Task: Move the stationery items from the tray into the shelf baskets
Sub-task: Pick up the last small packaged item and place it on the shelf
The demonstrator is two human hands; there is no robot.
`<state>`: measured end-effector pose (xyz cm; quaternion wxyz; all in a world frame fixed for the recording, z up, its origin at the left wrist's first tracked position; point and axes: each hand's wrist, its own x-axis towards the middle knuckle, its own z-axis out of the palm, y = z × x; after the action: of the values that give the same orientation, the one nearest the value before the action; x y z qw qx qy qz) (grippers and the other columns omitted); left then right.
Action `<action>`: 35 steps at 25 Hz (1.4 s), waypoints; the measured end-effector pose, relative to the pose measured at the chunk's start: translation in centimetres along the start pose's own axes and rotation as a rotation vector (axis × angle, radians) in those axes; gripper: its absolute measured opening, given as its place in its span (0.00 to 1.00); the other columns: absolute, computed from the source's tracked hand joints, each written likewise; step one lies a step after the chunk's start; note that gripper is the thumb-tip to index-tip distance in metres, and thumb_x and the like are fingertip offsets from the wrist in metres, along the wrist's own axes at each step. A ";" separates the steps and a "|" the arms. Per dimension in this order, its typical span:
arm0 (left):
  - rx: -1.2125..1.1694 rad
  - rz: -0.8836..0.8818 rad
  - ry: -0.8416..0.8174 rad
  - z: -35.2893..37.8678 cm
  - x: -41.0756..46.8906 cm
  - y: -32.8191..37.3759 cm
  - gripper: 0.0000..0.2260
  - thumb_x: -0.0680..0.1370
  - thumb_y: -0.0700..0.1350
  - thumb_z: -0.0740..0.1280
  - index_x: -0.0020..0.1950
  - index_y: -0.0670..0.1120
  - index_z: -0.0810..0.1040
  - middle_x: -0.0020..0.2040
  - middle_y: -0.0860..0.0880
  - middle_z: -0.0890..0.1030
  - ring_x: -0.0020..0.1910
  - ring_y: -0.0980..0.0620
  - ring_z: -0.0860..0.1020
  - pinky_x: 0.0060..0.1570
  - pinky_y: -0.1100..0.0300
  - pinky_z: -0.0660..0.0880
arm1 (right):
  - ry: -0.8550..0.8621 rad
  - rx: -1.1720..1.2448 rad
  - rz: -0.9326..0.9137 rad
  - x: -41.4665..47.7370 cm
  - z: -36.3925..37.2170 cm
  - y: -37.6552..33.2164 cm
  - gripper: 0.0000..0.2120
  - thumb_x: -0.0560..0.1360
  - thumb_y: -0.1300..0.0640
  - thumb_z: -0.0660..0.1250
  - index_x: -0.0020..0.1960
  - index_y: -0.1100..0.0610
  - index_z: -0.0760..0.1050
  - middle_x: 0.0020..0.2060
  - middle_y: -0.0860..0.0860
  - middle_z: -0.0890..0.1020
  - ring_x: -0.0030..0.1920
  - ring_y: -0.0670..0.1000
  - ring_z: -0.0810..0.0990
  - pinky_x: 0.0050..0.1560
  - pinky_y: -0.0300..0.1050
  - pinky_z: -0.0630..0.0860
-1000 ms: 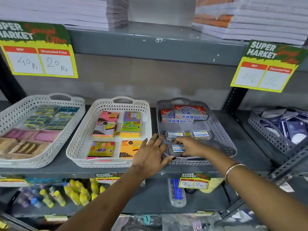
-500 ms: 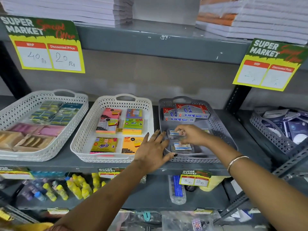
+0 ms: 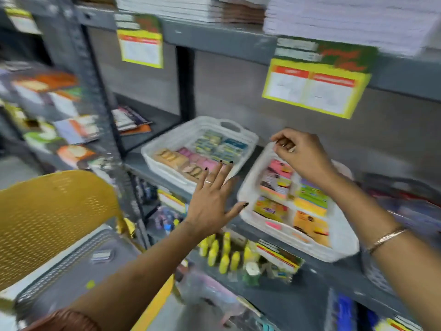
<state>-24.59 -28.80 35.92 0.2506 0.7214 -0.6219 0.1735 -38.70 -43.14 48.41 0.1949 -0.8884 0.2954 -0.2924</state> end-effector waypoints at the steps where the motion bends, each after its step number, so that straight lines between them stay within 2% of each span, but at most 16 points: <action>1: 0.030 -0.041 0.013 -0.9 -0.9 -2.8 0.28 0.76 0.62 0.56 0.65 0.43 0.75 0.72 0.42 0.66 0.72 0.42 0.60 0.68 0.45 0.52 | -0.039 0.029 -0.038 1.2 2.5 -2.5 0.08 0.71 0.63 0.66 0.49 0.56 0.79 0.38 0.53 0.81 0.39 0.52 0.79 0.48 0.50 0.76; 4: 0.079 -0.180 -0.010 -2.9 -5.3 -12.2 0.30 0.77 0.64 0.52 0.67 0.43 0.72 0.74 0.44 0.62 0.73 0.44 0.56 0.69 0.45 0.51 | -0.155 0.082 -0.131 4.4 11.6 -10.1 0.08 0.71 0.61 0.66 0.49 0.54 0.78 0.41 0.54 0.84 0.43 0.55 0.81 0.49 0.53 0.78; 6: 0.130 -0.266 -0.062 -3.5 -8.9 -18.0 0.32 0.78 0.65 0.50 0.66 0.43 0.74 0.73 0.43 0.65 0.72 0.44 0.58 0.68 0.45 0.51 | -0.195 0.130 -0.175 5.8 17.6 -14.1 0.08 0.71 0.61 0.65 0.50 0.54 0.78 0.41 0.54 0.84 0.43 0.56 0.81 0.48 0.54 0.78; 8: 0.166 -0.370 -0.181 -3.3 -13.6 -23.1 0.33 0.78 0.66 0.47 0.64 0.43 0.75 0.71 0.42 0.67 0.71 0.42 0.61 0.66 0.45 0.52 | -0.254 0.168 -0.216 6.4 23.5 -17.1 0.08 0.71 0.61 0.66 0.50 0.55 0.77 0.41 0.54 0.83 0.43 0.55 0.81 0.47 0.52 0.78; 11: 0.180 -0.517 -0.347 -1.5 -21.7 -28.6 0.36 0.78 0.68 0.44 0.67 0.42 0.73 0.72 0.42 0.65 0.72 0.42 0.59 0.67 0.45 0.51 | -0.438 0.130 -0.260 5.9 33.1 -19.0 0.12 0.72 0.59 0.67 0.56 0.57 0.75 0.49 0.55 0.82 0.51 0.56 0.79 0.50 0.51 0.76; 13: 0.177 -0.612 -0.434 0.7 -26.9 -30.4 0.37 0.78 0.68 0.45 0.68 0.41 0.72 0.72 0.41 0.66 0.72 0.44 0.58 0.67 0.46 0.50 | -0.596 0.050 -0.271 4.7 40.1 -18.6 0.16 0.73 0.56 0.67 0.59 0.56 0.72 0.55 0.55 0.79 0.57 0.57 0.77 0.54 0.54 0.76; 16: 0.104 -0.698 -0.563 4.5 -33.3 -31.1 0.37 0.78 0.68 0.45 0.67 0.41 0.73 0.71 0.40 0.67 0.71 0.44 0.58 0.65 0.44 0.53 | -0.816 -0.062 -0.255 1.5 49.9 -16.2 0.19 0.73 0.55 0.67 0.62 0.57 0.69 0.58 0.56 0.76 0.61 0.58 0.74 0.57 0.58 0.75; 21: 0.018 -0.739 -0.714 11.2 -41.2 -30.0 0.37 0.77 0.68 0.44 0.64 0.41 0.76 0.69 0.40 0.69 0.69 0.42 0.64 0.63 0.43 0.56 | -1.092 -0.194 -0.208 -3.9 62.4 -11.9 0.24 0.74 0.55 0.67 0.67 0.59 0.64 0.63 0.57 0.72 0.66 0.59 0.69 0.60 0.58 0.73; 26: 0.003 -0.827 -0.700 15.9 -44.9 -28.1 0.39 0.76 0.69 0.46 0.66 0.40 0.73 0.71 0.40 0.66 0.70 0.41 0.59 0.64 0.41 0.56 | -1.101 -0.268 -0.235 -7.3 69.6 -9.8 0.22 0.70 0.56 0.69 0.62 0.61 0.69 0.62 0.62 0.74 0.63 0.61 0.72 0.64 0.54 0.71; 30: 0.002 -0.876 -0.648 16.9 -45.6 -27.6 0.38 0.75 0.69 0.46 0.64 0.41 0.74 0.70 0.39 0.68 0.67 0.37 0.66 0.61 0.37 0.64 | -0.995 -0.327 -0.265 -9.0 72.2 -9.9 0.27 0.69 0.54 0.70 0.63 0.62 0.65 0.64 0.62 0.68 0.64 0.62 0.67 0.60 0.54 0.68; 35: 0.029 -0.854 -0.646 17.4 -46.0 -27.5 0.37 0.72 0.70 0.53 0.62 0.41 0.76 0.67 0.39 0.72 0.65 0.35 0.69 0.60 0.35 0.65 | -0.929 -0.361 -0.211 -9.4 74.0 -10.7 0.30 0.68 0.54 0.71 0.64 0.62 0.63 0.65 0.61 0.67 0.66 0.61 0.65 0.59 0.54 0.70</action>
<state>-6.26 1.18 -8.08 0.0847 0.9303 -0.3160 -0.1661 6.51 -16.29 -5.61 0.1182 -0.9692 0.1321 0.1709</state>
